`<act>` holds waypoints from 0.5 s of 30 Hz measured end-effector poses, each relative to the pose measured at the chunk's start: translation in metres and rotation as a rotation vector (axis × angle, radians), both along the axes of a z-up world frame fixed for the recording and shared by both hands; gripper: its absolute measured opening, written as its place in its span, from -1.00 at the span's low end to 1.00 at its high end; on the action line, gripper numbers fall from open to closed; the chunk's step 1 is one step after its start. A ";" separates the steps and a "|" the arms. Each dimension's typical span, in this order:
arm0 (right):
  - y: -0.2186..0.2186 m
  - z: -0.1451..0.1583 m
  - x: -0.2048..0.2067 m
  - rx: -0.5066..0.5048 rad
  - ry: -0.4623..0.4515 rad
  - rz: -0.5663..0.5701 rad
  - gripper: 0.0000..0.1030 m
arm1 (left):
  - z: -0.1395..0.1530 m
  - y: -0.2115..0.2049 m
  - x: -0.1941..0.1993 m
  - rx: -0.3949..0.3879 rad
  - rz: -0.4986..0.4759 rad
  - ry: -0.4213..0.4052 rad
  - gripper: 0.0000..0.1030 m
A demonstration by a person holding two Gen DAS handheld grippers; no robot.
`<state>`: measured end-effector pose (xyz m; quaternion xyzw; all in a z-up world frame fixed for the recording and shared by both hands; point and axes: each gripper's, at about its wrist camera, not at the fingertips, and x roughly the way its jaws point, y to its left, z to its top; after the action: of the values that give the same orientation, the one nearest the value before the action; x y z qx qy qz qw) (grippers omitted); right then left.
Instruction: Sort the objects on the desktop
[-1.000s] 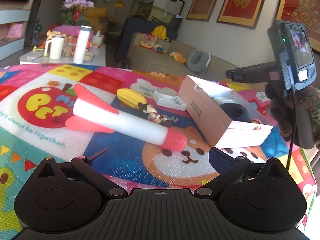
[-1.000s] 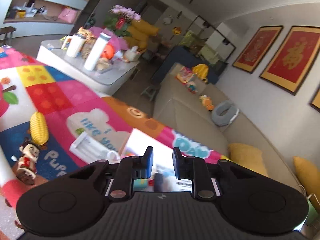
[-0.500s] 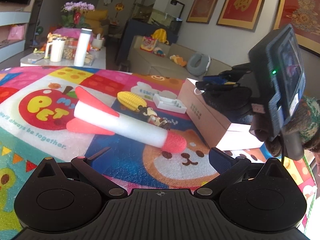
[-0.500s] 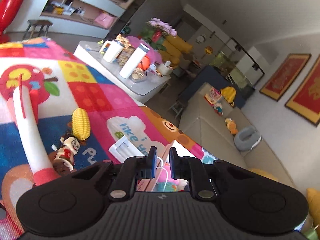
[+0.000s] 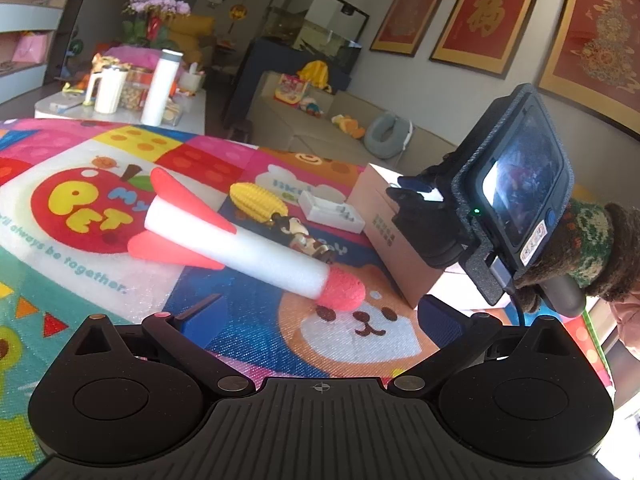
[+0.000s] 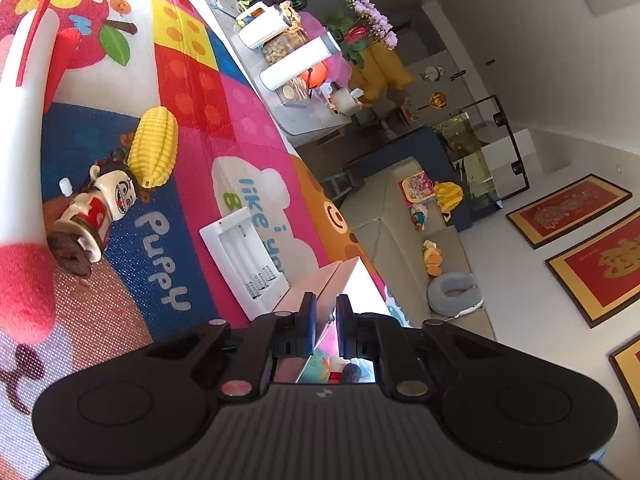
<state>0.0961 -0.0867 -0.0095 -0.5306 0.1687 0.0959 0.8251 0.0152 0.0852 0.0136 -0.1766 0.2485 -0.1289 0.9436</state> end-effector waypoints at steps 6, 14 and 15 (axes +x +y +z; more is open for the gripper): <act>-0.018 0.029 -0.004 0.078 -0.070 -0.071 -0.93 | 0.000 0.001 0.000 -0.002 0.002 0.003 1.00; -0.063 0.081 0.023 0.529 0.266 -0.217 -0.91 | -0.002 0.000 0.001 -0.002 0.011 0.006 1.00; -0.064 0.086 0.027 0.618 0.353 -0.215 -0.87 | -0.001 0.000 0.001 -0.002 0.014 0.007 1.00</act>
<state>0.1230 -0.1505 0.0762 -0.2108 0.3265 0.1450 0.9099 0.0167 0.0856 0.0124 -0.1796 0.2506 -0.1216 0.9435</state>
